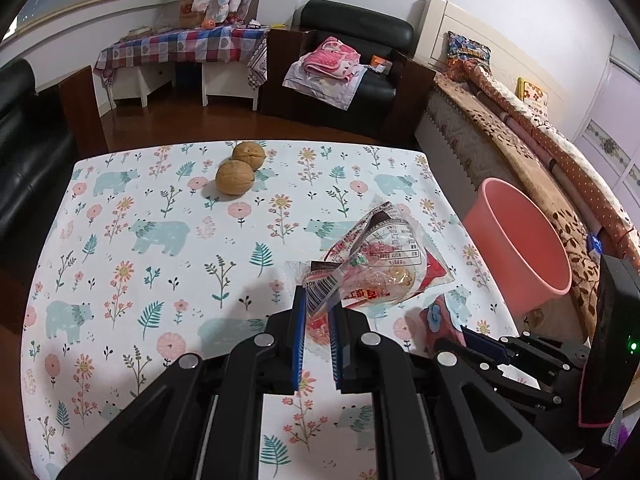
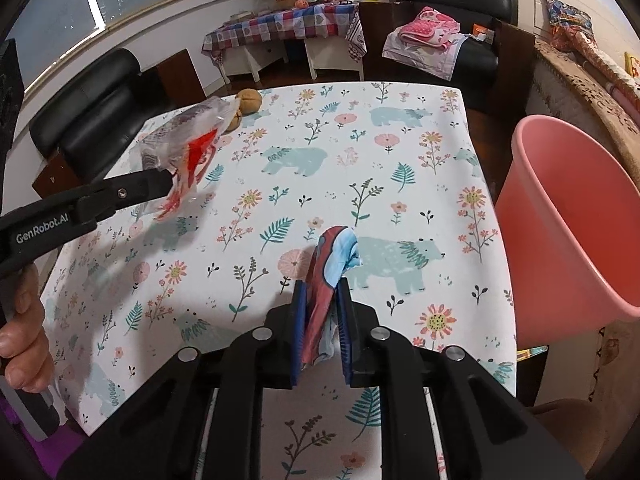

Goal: Collect trash

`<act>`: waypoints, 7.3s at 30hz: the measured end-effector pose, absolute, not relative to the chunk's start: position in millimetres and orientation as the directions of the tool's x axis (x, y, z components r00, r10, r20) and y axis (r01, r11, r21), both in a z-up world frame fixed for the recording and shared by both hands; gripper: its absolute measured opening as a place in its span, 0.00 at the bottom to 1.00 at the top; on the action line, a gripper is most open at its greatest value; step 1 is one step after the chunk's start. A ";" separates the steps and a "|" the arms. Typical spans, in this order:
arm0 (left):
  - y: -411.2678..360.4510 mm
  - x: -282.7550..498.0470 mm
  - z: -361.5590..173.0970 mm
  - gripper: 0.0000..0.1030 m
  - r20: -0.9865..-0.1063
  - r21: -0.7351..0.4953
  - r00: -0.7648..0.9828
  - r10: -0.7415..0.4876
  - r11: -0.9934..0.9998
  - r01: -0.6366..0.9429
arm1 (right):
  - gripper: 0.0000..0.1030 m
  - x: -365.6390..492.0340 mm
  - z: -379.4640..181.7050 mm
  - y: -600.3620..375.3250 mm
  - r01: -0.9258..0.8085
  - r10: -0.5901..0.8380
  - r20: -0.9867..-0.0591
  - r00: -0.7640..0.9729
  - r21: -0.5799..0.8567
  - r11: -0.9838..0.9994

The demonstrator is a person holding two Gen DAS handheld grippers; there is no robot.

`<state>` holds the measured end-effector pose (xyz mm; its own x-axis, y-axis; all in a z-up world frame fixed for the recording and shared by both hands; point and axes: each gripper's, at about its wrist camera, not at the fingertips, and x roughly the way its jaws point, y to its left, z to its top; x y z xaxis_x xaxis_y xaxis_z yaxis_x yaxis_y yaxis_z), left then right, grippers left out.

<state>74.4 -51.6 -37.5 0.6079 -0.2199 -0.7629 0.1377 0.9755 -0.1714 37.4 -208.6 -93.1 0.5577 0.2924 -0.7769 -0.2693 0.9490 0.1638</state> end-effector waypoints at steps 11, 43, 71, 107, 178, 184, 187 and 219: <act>-82.2 77.6 -24.7 0.10 -0.749 -0.135 0.623 -0.224 0.973 0.188 | 0.11 24.4 -71.8 -236.8 -0.254 0.346 -0.695 0.631 0.237 0.938; -268.5 127.7 6.6 0.11 -0.694 -0.065 0.617 -0.372 0.885 0.461 | 0.11 35.2 -40.7 -413.7 0.137 0.063 -0.594 0.802 0.286 0.949; -314.9 152.8 -28.4 0.42 -0.733 -0.143 0.509 -0.452 0.833 0.535 | 0.12 52.3 -69.0 -446.7 0.233 0.009 -0.619 0.785 0.309 0.922; -265.0 107.3 4.3 0.54 -0.671 -0.128 0.601 -0.434 0.867 0.482 | 0.46 6.9 -38.7 -403.9 0.179 -0.003 -0.539 0.842 0.275 0.945; -160.6 46.4 30.6 0.62 -0.566 -0.108 0.765 -0.308 0.947 0.302 | 0.64 -39.3 9.6 -306.1 0.129 -0.056 -0.412 0.910 0.152 0.980; -158.2 45.4 28.4 0.62 -0.572 -0.116 0.760 -0.309 0.947 0.298 | 0.64 -38.6 8.6 -305.1 0.126 -0.054 -0.415 0.908 0.148 0.981; -157.6 45.7 28.0 0.62 -0.574 -0.117 0.758 -0.310 0.947 0.298 | 0.64 -38.5 7.5 -304.1 0.126 -0.056 -0.416 0.907 0.142 0.982; -159.3 42.2 27.8 0.62 -0.571 -0.117 0.759 -0.314 0.946 0.303 | 0.64 -37.9 7.9 -301.8 0.136 -0.077 -0.412 0.908 0.117 0.984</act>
<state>42.2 -159.3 27.8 0.7586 -0.3140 -0.5708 0.3033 0.9457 -0.1171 -37.9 -301.8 7.9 0.9080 -0.0769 -0.4118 0.1364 0.9837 0.1172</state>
